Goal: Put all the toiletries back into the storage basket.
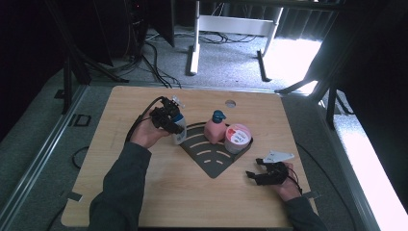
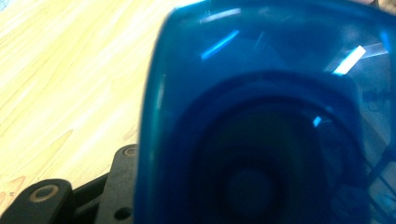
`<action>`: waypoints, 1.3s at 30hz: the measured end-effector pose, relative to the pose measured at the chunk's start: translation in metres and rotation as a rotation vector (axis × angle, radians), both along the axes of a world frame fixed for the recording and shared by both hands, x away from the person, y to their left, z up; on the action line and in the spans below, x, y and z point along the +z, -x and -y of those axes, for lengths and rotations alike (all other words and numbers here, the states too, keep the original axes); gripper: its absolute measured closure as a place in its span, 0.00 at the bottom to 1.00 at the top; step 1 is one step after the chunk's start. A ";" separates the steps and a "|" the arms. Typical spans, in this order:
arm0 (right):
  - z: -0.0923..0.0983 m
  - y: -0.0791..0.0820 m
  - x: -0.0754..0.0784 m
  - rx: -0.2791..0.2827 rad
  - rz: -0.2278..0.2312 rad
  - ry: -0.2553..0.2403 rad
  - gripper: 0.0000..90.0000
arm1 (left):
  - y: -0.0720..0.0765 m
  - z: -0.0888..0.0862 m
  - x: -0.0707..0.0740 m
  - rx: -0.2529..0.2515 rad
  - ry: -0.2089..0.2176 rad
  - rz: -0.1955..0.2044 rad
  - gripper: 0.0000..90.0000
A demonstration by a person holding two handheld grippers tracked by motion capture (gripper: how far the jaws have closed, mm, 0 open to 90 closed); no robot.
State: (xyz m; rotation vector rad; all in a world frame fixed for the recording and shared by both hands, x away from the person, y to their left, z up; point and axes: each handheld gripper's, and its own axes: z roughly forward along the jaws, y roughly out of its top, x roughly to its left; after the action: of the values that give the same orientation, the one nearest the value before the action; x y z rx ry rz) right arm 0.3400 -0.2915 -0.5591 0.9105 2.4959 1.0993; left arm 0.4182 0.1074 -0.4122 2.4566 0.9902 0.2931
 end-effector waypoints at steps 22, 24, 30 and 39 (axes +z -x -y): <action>0.000 0.000 0.000 0.000 -0.002 -0.002 0.30 | -0.012 0.016 0.000 0.007 -0.007 0.012 0.61; 0.000 0.000 0.000 0.002 -0.001 -0.001 0.30 | -0.013 0.017 -0.001 0.004 -0.009 0.010 0.61; 0.000 0.000 0.000 0.004 0.001 0.001 0.30 | -0.017 0.022 -0.002 -0.002 -0.018 0.004 0.61; 0.000 0.000 0.000 0.004 0.000 0.000 0.30 | -0.020 0.027 -0.005 -0.002 -0.015 0.005 0.61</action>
State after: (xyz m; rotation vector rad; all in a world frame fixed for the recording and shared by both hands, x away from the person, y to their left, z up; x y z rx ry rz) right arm 0.3399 -0.2919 -0.5590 0.9065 2.4986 1.1002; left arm 0.4383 0.0800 -0.4170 2.4689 0.9865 0.3070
